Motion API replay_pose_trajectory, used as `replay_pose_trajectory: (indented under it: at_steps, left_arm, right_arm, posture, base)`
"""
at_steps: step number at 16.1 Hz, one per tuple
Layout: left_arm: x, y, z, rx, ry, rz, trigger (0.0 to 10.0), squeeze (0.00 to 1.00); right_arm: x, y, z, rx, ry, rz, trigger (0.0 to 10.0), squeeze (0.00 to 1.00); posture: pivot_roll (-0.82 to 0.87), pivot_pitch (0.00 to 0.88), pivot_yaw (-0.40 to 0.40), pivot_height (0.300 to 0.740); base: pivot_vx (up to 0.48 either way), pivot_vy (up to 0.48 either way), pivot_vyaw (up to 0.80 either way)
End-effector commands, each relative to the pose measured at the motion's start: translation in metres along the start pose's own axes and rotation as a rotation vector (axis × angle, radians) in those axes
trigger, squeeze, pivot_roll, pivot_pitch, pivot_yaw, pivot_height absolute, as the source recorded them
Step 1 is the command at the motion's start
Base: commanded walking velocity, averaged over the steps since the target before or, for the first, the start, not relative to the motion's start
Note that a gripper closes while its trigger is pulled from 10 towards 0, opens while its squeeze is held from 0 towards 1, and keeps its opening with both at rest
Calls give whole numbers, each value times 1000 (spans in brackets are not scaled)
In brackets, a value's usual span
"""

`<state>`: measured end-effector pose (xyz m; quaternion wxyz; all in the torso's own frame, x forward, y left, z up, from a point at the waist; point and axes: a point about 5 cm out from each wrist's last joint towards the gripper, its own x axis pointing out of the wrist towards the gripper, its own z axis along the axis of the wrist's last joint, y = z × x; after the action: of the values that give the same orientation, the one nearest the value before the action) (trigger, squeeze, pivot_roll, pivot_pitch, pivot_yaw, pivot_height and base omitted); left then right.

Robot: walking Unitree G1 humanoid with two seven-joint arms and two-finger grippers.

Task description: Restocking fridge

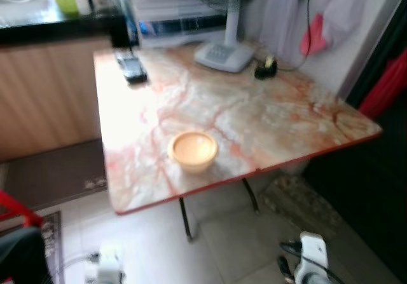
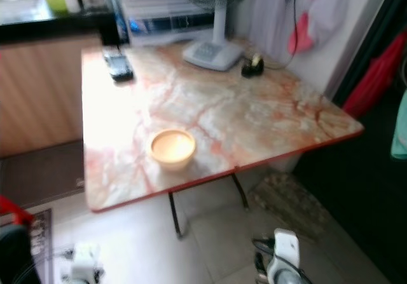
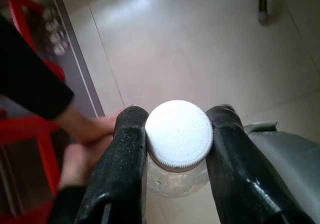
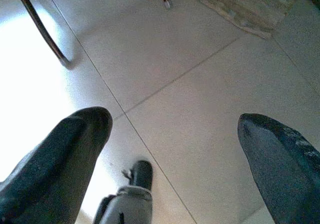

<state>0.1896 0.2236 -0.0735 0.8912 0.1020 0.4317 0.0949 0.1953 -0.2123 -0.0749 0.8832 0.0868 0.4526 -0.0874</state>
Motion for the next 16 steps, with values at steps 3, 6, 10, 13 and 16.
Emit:
replay_pose_trajectory:
  at_steps: [3, 6, 10, 13, 16]
  left_arm:
    - [0, 2, -1, 18, -1, 4, 10000, 0]
    - [0, 1, -2, 14, 3, 1, 10000, 0]
    - [-1, 1, -3, 12, 9, -4, 10000, 0]
    - [0, 1, -1, -2, 13, -6, 10000, 0]
    - [1, 3, 2, -22, 2, -5, 10000, 0]
  right_arm:
    - [0, 0, -2, 13, 10, -6, 10000, 0]
    - [0, -1, -3, 13, 13, -8, 10000, 0]
    - [0, -1, -4, 14, 14, -8, 10000, 0]
    - [0, 0, -2, 18, 6, -1, 10000, 0]
    - [0, 0, 1, 23, 2, 1, 10000, 0]
  posture:
    - [109, 0, -76, 740]
    - [109, 0, -78, 740]
    - [109, 0, -79, 740]
    - [109, 0, -85, 740]
    - [112, 0, -90, 740]
  base:
    - [-255, 0, 0]
    - [-256, 0, 0]
    - [-189, 0, 0]
    - [0, 0, 0]
    - [0, 0, 0]
